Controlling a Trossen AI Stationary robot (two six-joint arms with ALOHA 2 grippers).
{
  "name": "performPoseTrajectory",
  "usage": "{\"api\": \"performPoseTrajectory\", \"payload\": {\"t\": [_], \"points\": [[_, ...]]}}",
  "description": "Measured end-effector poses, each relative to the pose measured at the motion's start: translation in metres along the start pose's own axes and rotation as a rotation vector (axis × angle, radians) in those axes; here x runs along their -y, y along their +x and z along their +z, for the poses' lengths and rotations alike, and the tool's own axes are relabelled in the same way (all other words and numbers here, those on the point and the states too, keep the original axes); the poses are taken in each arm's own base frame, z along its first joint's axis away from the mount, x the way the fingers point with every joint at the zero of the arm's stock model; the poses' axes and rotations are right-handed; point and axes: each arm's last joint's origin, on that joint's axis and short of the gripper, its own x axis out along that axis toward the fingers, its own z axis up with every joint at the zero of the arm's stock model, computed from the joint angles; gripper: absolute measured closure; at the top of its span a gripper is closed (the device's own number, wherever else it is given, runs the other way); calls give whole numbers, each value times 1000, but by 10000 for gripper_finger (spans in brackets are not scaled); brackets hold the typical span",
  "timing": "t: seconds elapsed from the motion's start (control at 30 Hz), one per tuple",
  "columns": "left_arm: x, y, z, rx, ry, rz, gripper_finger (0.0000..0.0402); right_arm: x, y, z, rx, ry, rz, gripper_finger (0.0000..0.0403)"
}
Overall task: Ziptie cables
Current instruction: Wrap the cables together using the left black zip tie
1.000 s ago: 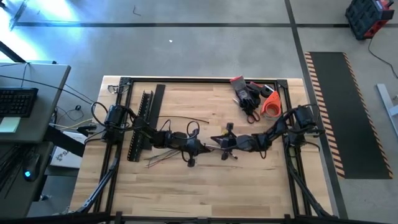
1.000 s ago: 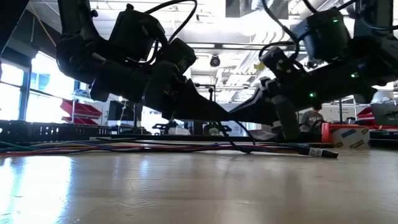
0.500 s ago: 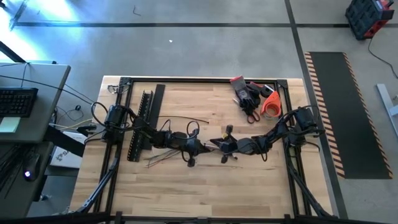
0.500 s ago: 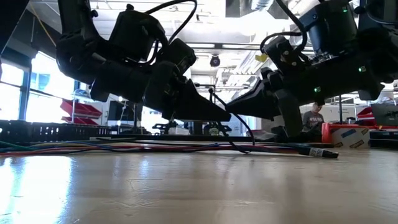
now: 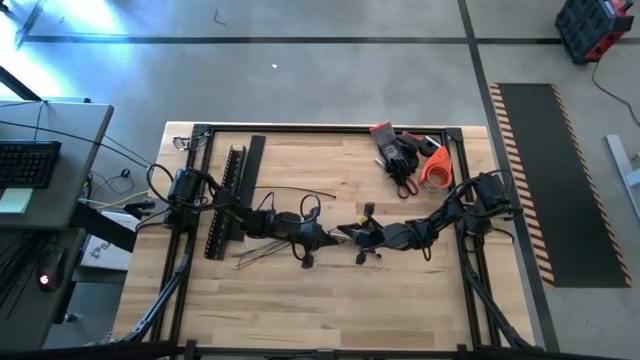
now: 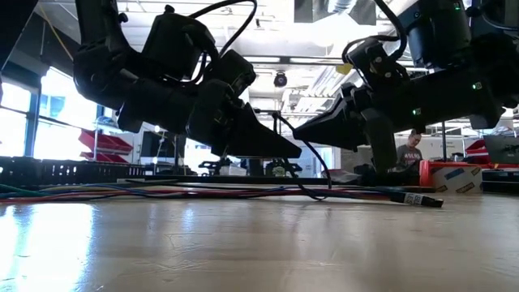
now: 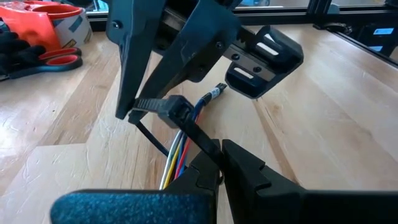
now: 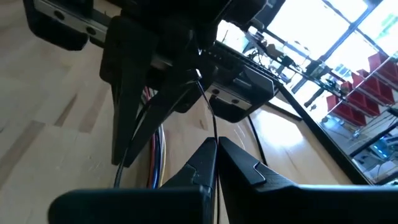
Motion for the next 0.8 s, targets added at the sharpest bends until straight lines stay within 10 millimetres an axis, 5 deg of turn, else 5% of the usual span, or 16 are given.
{"api": "performPoseTrajectory", "payload": {"t": [0.8], "points": [[-29, -2, -1, -39, -294, -301, 402, -18, 15, 27, -15, -454, 28, 403]]}}
